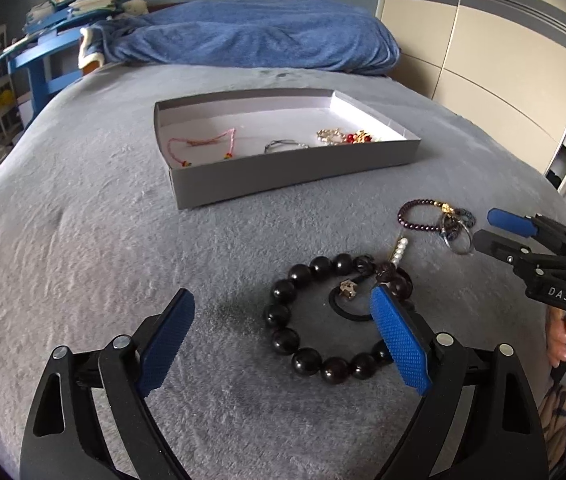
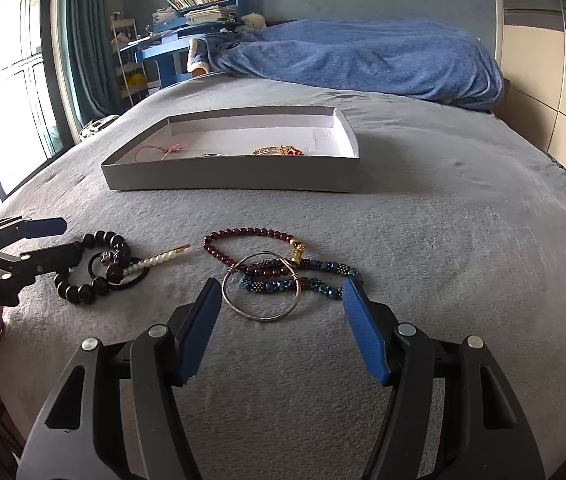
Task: Organize jewelry
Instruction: 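Withdraw both tools from the tray back to the jewelry pile, then lower the left tool onto the black bead bracelet and close it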
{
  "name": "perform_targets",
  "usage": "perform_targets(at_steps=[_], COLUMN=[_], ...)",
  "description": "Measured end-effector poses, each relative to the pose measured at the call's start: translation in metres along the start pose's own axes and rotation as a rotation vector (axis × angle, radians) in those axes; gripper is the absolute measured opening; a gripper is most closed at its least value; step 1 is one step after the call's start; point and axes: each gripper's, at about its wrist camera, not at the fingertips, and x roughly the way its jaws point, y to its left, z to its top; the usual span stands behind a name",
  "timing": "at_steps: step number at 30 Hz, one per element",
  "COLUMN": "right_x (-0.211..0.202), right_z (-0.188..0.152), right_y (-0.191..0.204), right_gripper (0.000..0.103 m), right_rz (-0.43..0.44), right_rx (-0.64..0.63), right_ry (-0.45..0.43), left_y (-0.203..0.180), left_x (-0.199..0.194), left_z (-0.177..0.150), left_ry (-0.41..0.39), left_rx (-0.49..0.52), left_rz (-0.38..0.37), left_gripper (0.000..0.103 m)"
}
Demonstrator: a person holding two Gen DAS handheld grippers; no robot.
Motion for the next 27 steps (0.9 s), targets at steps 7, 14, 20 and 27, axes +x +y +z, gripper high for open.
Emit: perform_targets(at_steps=[7,14,20,27], right_x=[-0.001,0.004,0.021,0.036], right_z=[-0.001,0.001,0.005,0.007], right_y=[-0.002,0.002,0.022,0.021], right_gripper=[0.063,0.063,0.063,0.058], right_rz=[0.008,0.010,-0.032,-0.055], right_rx=[0.016,0.004,-0.073,-0.064], right_ry=[-0.004,0.017,0.079,0.129], left_y=[0.010,0.009,0.009,0.006], left_x=[0.009,0.009,0.007,0.010], left_z=[-0.001,-0.004,-0.006,-0.005], left_ry=[0.051,0.053,0.045,0.058], left_rx=[-0.058,-0.042,-0.046,-0.032], left_rz=[0.022,0.047,0.051,0.048], left_gripper=[0.052,0.029,0.027,0.034])
